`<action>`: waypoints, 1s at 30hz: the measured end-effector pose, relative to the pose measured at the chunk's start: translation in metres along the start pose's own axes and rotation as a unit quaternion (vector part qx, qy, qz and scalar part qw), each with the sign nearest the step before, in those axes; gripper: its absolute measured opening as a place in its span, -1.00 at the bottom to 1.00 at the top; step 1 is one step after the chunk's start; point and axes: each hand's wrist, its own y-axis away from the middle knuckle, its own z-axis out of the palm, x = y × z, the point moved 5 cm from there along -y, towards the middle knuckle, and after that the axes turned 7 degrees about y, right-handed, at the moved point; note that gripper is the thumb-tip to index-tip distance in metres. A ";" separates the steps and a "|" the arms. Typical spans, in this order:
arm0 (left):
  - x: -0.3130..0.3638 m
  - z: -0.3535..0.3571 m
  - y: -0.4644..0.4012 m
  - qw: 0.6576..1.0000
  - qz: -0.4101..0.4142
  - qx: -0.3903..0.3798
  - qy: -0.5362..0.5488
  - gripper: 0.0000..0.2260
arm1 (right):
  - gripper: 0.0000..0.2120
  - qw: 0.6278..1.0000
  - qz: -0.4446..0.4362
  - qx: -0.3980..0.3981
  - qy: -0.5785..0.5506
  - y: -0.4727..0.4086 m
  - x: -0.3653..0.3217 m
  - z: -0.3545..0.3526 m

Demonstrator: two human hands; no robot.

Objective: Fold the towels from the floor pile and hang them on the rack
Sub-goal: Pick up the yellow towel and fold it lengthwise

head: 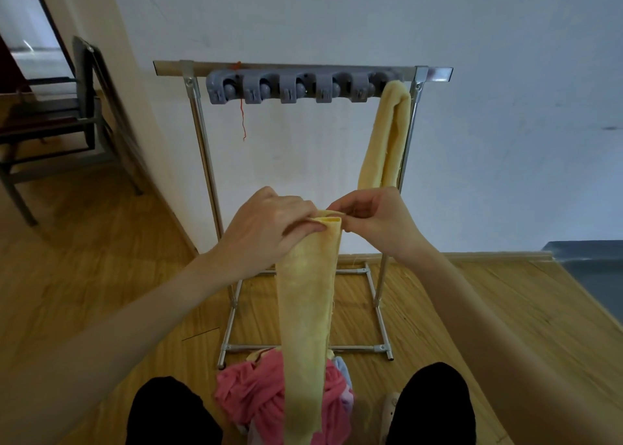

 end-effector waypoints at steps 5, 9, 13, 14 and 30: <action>0.002 0.001 0.001 0.999 -0.016 0.040 -0.011 -0.69 | -0.88 0.999 0.008 0.002 -0.031 0.003 0.001 0.001; -0.001 0.002 0.001 0.998 -0.041 0.042 -0.018 -0.70 | -0.86 0.998 0.017 -0.007 -0.062 0.006 0.001 0.003; -0.005 0.001 -0.001 0.996 -0.062 0.055 -0.029 -0.74 | -0.77 0.994 0.035 -0.014 -0.105 0.010 0.003 0.002; -0.005 0.001 -0.002 0.995 -0.066 0.060 -0.034 -0.75 | -0.73 0.992 0.036 -0.013 -0.119 0.012 0.003 0.003; -0.015 -0.018 0.002 0.989 -0.091 0.116 0.011 -0.70 | -0.72 0.993 0.019 0.104 -0.053 -0.013 -0.002 0.013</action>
